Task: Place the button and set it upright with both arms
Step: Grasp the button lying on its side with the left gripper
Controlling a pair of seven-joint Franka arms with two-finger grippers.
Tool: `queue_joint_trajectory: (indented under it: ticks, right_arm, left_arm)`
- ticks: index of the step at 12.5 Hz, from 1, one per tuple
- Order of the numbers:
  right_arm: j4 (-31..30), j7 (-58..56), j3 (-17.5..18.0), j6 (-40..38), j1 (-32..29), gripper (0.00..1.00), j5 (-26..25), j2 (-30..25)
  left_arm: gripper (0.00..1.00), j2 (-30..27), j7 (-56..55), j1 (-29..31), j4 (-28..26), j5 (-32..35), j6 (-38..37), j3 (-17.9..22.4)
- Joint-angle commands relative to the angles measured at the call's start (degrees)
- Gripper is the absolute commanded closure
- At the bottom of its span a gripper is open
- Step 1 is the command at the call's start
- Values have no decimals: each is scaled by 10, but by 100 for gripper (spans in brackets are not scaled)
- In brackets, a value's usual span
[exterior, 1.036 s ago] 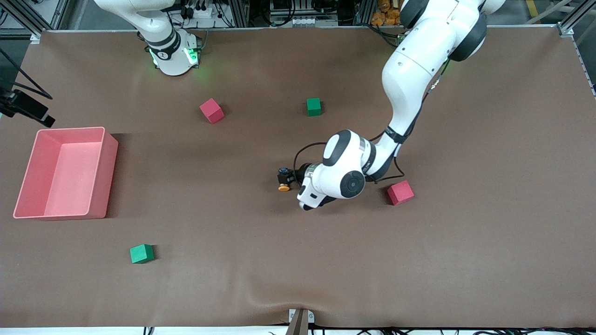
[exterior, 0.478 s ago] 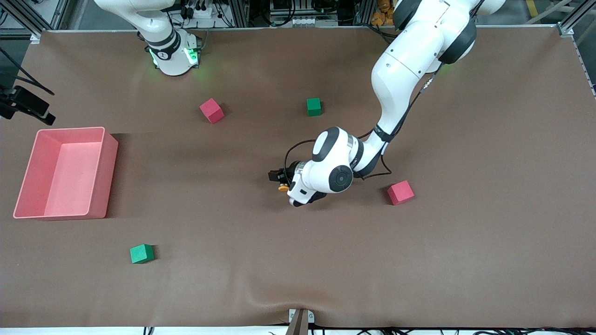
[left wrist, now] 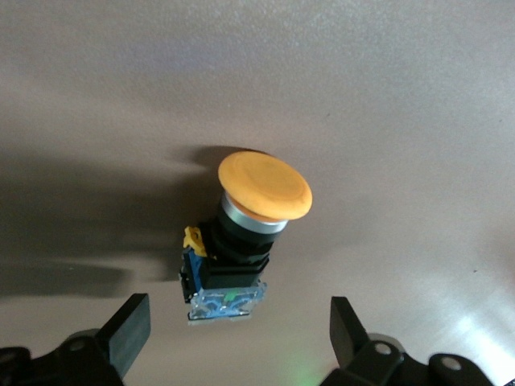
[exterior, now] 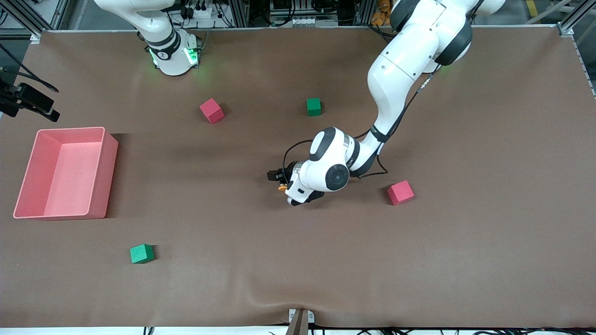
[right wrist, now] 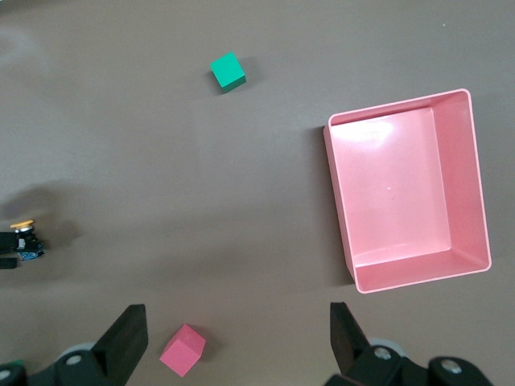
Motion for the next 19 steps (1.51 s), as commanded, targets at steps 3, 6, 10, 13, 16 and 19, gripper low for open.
queue_joint_trajectory:
  ticks: [3, 6, 10, 13, 16, 19]
  right_arm:
    - [12, -7, 1, -7, 19, 0, -7, 5]
    - [10, -8, 1, -4, 29, 0, -7, 4]
    - [9, -10, 0, -3, 27, 0, -7, 4]
    - [8, -12, -1, -5, 24, 0, -7, 3]
    - [7, -12, -1, -5, 24, 0, -7, 3]
    - [8, -11, -1, -5, 23, 0, -8, 3]
  left_arm:
    - [1, 24, 7, -7, 21, -12, 33, 0]
    - [1, 29, 7, -7, 21, -17, 36, -2]
    - [8, 30, 8, -13, 21, -33, 44, -1]
    - [15, 30, 7, -16, 21, -33, 44, -1]
    - [18, 30, 6, -19, 21, -33, 46, -1]
    - [19, 35, 6, -23, 21, -33, 63, -1]
